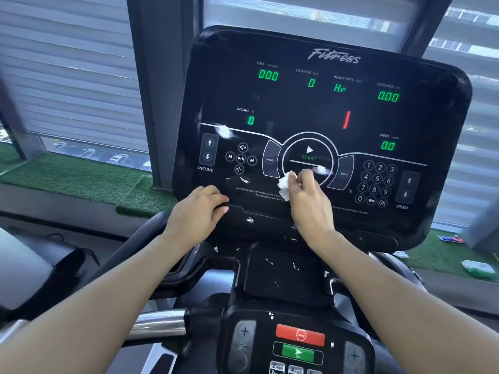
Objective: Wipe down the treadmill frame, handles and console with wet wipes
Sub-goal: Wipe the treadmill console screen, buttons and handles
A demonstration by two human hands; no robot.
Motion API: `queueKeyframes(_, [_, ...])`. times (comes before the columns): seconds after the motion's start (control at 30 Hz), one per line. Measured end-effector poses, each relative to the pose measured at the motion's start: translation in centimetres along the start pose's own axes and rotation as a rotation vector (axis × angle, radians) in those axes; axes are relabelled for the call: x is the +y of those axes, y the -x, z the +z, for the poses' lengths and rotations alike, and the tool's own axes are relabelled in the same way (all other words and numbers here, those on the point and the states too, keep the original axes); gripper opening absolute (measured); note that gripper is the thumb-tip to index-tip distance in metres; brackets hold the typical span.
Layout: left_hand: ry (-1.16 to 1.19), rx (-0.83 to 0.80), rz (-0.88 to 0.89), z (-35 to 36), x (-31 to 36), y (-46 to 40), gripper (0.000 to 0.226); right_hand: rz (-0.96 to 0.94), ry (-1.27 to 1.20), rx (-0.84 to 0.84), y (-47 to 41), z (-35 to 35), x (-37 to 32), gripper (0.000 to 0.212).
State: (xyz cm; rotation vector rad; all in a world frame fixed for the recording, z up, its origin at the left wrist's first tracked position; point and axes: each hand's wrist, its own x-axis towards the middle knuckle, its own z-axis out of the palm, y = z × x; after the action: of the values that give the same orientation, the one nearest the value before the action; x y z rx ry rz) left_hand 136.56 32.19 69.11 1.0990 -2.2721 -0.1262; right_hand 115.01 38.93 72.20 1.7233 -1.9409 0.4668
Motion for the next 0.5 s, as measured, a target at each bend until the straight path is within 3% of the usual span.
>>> queueKeyframes(0.1, [0.034,0.006,-0.032,-0.3,-0.5,0.1,0.031,-0.071,0.008,-0.032,-1.4,0.2,-2.5,0.052])
queueKeyframes(0.27, [0.097,0.037,-0.051,-0.3,-1.8,0.7,0.028,-0.258,0.044,0.110,-3.4,1.2,-6.1,0.035])
queueKeyframes(0.43, [0.107,0.093,-0.054,0.4,-1.5,1.0,0.023,-0.284,0.078,0.037,-1.0,1.4,-3.5,0.048])
queueKeyframes(0.5, [0.089,0.109,-0.049,0.6,-1.4,0.9,0.022,-0.296,0.077,0.028,0.0,1.6,-2.2,0.038])
